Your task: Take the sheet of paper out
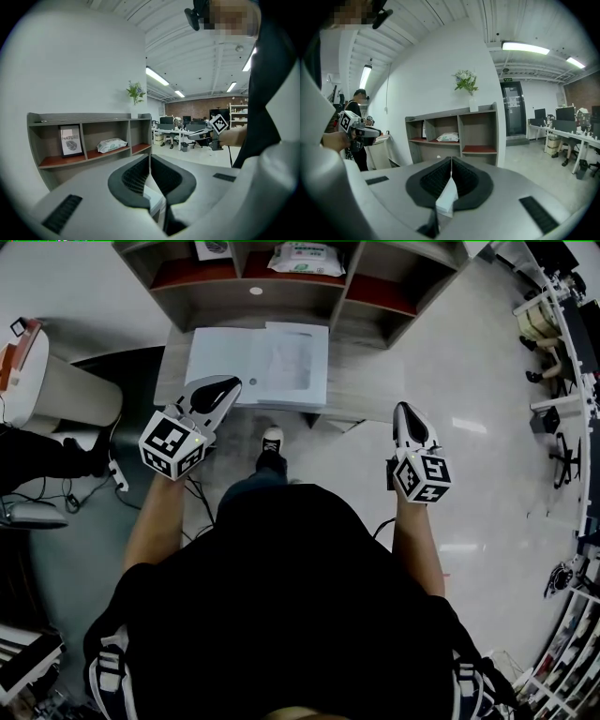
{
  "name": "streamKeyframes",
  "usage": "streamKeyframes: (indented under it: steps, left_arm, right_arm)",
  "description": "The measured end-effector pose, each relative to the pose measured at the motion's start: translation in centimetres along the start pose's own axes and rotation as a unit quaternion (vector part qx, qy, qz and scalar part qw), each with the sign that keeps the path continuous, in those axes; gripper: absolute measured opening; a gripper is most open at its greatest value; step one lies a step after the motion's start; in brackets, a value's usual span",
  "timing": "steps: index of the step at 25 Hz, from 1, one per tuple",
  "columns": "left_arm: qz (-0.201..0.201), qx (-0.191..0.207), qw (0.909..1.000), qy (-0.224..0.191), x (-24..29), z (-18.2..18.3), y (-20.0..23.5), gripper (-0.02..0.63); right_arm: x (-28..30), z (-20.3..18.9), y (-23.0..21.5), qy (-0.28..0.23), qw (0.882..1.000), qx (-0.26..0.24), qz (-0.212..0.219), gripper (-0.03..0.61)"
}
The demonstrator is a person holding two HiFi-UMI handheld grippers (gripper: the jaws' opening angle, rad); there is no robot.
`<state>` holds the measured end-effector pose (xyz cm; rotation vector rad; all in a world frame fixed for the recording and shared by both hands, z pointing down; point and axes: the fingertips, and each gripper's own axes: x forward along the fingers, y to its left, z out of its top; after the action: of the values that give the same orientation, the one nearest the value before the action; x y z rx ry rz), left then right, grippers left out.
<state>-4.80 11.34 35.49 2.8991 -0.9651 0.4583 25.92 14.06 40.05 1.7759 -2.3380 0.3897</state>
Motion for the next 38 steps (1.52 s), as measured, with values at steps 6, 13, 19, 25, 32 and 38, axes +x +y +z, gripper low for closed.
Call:
streamKeyframes:
  steps: [6, 13, 19, 25, 32, 38]
  left_arm:
    - [-0.014, 0.001, 0.9999, -0.009, 1.9, 0.6, 0.8, 0.031]
    - [-0.020, -0.004, 0.9998, -0.001, 3.6, 0.0, 2.1, 0.031]
    - [-0.026, -0.003, 0.9996, 0.000, 5.2, 0.2, 3.6, 0.031]
    - [-0.031, -0.006, 0.9995, 0.003, 6.4, 0.2, 4.7, 0.029]
    - [-0.036, -0.010, 0.9992, 0.012, 7.8, -0.2, 6.7, 0.031]
    - [-0.043, -0.010, 0.9989, 0.014, 9.6, 0.0, 8.4, 0.031]
  right_arm:
    - [1.2, 0.2, -0.2, 0.013, 1.000, -0.018, 0.000, 0.017]
    - [2.4, -0.2, -1.2, 0.018, 1.000, -0.009, -0.010, 0.017]
    - [4.0, -0.3, -2.2, 0.022, 1.000, -0.004, -0.019, 0.017]
    - [5.4, 0.0, -2.6, 0.025, 0.999, -0.001, -0.022, 0.017]
    - [7.7, 0.0, -2.9, 0.033, 0.999, 0.002, -0.022, 0.017]
    - [9.4, 0.1, -3.5, 0.038, 0.999, 0.004, -0.027, 0.017]
